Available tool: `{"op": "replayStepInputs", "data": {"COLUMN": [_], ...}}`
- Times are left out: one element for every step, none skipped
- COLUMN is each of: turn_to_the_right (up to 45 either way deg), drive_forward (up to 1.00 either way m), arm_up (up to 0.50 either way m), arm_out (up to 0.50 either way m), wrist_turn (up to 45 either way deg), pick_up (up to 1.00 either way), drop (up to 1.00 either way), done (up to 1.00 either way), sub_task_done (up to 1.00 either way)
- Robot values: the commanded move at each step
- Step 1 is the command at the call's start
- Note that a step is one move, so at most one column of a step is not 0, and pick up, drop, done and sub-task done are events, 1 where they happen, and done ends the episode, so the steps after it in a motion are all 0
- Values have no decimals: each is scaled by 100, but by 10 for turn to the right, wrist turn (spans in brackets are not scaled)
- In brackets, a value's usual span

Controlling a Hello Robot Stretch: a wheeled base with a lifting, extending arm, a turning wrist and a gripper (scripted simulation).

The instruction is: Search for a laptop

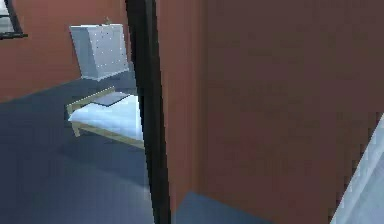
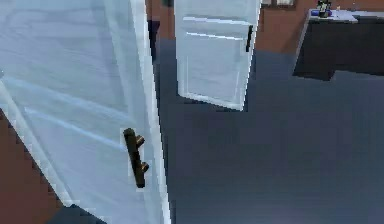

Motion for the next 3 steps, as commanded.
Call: {"op": "replayStepInputs", "data": {"turn_to_the_right": [-330, 0, 150], "drive_forward": [0, 50, 0], "arm_up": [0, 0, 0], "arm_out": [0, 0, 0], "wrist_turn": [0, 0, 0], "pick_up": [0, 0, 0], "drop": [0, 0, 0], "done": [0, 0, 0], "sub_task_done": [0, 0, 0]}}
